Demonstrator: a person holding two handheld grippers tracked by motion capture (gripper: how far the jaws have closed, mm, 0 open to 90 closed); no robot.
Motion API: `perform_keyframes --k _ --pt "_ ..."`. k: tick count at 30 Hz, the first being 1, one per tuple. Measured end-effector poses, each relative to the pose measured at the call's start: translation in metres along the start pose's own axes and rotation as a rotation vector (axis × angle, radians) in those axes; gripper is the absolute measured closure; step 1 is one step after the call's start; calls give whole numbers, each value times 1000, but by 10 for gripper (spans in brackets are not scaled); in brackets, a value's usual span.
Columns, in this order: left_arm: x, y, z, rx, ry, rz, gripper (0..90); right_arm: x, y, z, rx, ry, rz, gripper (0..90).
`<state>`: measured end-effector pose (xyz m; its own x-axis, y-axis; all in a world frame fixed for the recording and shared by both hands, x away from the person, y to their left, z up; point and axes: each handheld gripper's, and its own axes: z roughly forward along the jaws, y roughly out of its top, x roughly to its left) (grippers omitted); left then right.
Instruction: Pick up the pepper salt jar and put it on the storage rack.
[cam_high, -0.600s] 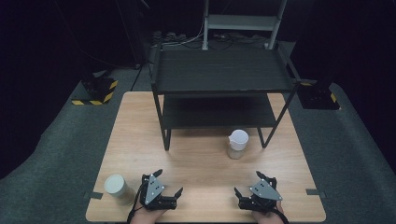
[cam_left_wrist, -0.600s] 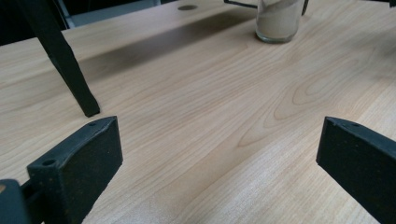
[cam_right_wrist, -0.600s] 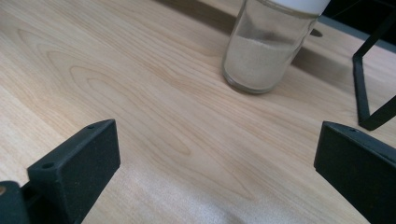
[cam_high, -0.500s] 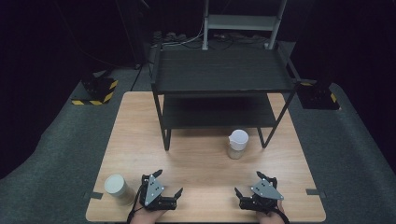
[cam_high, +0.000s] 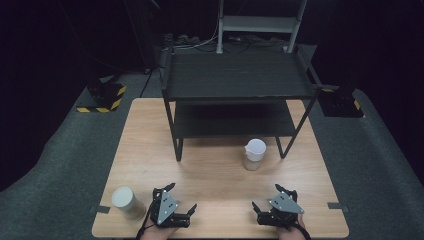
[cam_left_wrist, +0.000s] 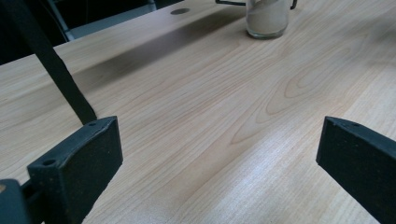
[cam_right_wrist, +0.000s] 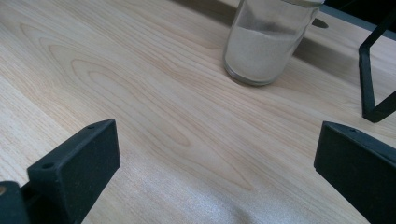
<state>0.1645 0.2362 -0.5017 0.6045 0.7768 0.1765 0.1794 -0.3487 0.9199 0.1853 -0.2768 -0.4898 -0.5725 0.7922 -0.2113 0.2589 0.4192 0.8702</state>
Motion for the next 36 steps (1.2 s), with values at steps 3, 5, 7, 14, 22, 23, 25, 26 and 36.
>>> perform_keyframes --k 3,5,7,14,22,23,25,26,36 --pt "1 1 0 3 -3 1 9 0 0 0 -1 0 4 0" --pt "0 1 0 5 0 4 13 -1 -2 -1 -9 2 10 0" --pt "-1 2 1 8 -2 9 13 -2 -2 -1 -9 3 11 0" --pt "1 3 1 21 2 -13 5 -2 -2 -1 -10 6 12 0" --pt "1 5 1 35 11 -32 4 -3 -2 -1 -9 9 17 0" --pt "2 5 1 37 8 -36 5 -4 -2 -1 -9 10 18 0" --pt "2 5 1 36 8 -37 5 -4 -2 -1 -9 11 19 0" --pt "2 5 0 36 8 -36 5 -4 -2 -1 -8 11 19 0" --pt "2 10 -10 5 2 -40 5 -5 -1 0 -7 14 19 0"
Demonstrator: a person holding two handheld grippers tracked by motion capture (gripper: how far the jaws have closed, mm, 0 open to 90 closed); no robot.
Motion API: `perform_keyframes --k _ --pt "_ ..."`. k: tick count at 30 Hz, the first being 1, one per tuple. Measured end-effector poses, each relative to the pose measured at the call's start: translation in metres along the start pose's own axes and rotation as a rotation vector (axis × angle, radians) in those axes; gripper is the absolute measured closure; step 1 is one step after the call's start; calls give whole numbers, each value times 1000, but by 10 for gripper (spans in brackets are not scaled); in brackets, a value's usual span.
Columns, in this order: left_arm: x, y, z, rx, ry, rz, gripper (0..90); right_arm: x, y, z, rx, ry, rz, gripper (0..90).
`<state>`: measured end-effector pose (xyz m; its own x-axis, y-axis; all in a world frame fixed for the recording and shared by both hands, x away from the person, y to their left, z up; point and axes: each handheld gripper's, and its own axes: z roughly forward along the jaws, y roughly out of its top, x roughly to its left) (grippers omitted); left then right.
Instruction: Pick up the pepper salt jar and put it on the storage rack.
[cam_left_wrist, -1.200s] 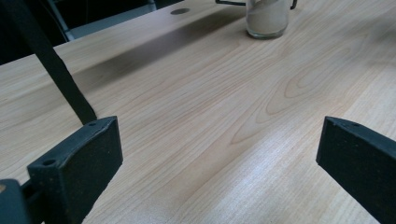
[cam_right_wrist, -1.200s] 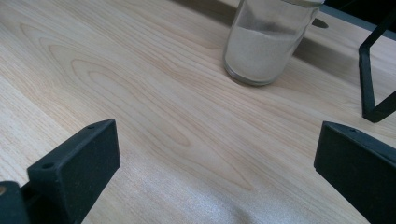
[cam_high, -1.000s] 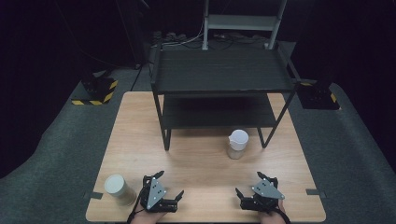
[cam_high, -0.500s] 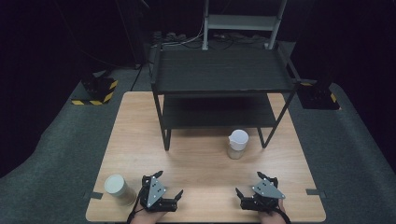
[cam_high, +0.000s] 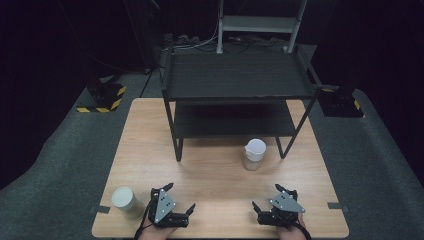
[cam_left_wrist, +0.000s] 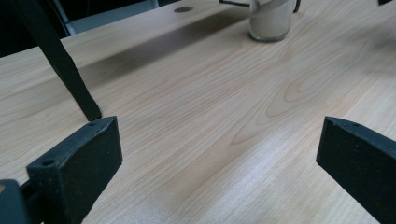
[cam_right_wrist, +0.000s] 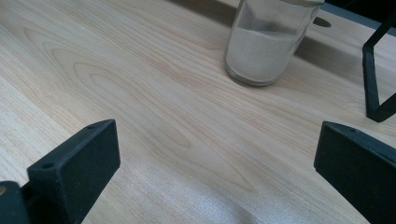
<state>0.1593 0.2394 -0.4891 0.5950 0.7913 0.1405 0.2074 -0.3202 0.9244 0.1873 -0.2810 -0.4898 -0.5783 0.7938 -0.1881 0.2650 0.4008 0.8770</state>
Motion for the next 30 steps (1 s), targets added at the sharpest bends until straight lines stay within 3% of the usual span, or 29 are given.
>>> perform_keyframes --k 20,30 --pt "-7 13 -28 -54 7 15 5 0 1 1 7 1 -5 0" --pt "-8 21 -47 -85 35 23 5 0 2 1 8 4 -3 0"
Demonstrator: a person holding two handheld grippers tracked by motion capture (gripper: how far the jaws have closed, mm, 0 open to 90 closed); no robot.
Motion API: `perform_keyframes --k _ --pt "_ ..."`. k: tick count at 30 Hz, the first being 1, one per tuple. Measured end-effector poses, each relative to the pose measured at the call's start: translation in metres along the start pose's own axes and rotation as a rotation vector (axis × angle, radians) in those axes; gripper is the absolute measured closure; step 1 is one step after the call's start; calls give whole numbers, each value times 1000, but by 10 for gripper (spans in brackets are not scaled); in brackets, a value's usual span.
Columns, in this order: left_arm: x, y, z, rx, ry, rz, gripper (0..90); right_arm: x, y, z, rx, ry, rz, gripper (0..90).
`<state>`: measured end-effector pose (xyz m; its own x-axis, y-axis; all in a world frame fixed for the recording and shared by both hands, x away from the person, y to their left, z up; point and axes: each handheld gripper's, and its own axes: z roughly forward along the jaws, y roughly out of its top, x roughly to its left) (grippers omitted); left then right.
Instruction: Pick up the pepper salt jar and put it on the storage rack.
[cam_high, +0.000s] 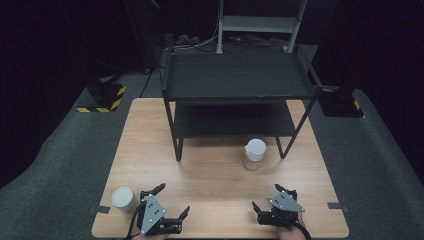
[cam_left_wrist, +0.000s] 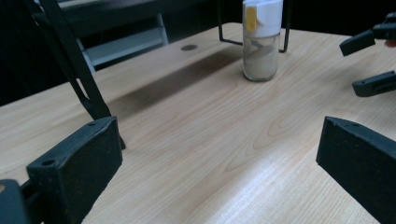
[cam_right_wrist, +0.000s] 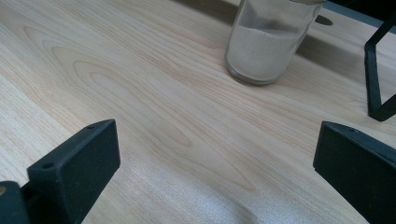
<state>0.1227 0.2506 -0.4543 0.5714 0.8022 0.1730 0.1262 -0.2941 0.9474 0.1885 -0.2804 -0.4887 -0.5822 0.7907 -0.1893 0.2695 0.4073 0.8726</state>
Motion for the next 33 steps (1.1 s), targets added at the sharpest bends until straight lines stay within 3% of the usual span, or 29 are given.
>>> perform_keyframes --k 14,33 --pt "12 9 -30 -30 56 -14 5 -1 0 0 0 4 -1 0" --pt "27 -3 -59 -33 171 -45 5 0 0 0 -1 3 -1 0"
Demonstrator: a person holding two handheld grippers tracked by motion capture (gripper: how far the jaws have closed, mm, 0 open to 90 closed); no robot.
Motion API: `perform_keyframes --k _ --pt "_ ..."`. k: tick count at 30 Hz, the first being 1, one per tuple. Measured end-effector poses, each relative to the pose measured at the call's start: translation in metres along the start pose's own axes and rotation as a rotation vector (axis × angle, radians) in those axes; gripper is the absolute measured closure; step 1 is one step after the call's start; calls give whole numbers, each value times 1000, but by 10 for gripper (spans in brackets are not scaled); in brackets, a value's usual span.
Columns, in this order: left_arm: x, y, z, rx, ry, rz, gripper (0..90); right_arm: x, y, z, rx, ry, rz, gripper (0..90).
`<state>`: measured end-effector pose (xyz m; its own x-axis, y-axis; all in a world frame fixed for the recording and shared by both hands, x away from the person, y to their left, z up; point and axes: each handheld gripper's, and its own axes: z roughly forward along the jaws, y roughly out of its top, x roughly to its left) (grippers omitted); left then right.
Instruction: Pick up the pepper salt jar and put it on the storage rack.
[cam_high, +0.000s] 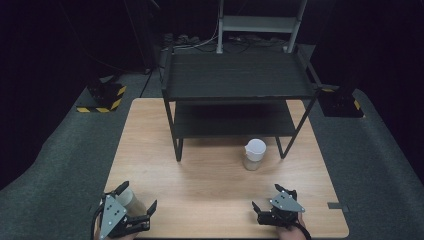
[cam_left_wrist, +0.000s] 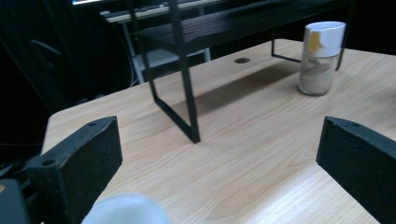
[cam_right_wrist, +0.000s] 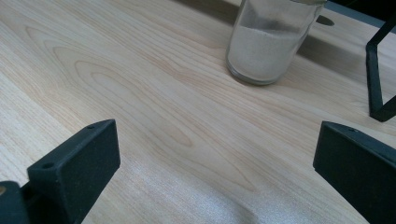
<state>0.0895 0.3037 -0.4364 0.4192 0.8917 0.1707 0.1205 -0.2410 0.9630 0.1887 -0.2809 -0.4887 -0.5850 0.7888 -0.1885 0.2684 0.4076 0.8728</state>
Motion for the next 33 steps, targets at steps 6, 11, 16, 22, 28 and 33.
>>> perform_keyframes --k 6,11,16,22,28,33 --pt "6 -7 -5 4 34 -12 5 0 0 0 2 0 0 0" --pt "10 -15 -9 4 53 -24 5 0 0 0 0 0 1 0" --pt "13 -21 -12 10 67 -28 5 0 0 0 1 -1 0 0" --pt "20 -35 -11 14 68 -66 5 1 0 0 2 -2 -3 0" --pt "23 -42 -11 15 74 -89 5 1 0 0 2 -3 -2 0" --pt "24 -45 -9 23 63 -104 5 1 1 0 3 -4 -7 0"
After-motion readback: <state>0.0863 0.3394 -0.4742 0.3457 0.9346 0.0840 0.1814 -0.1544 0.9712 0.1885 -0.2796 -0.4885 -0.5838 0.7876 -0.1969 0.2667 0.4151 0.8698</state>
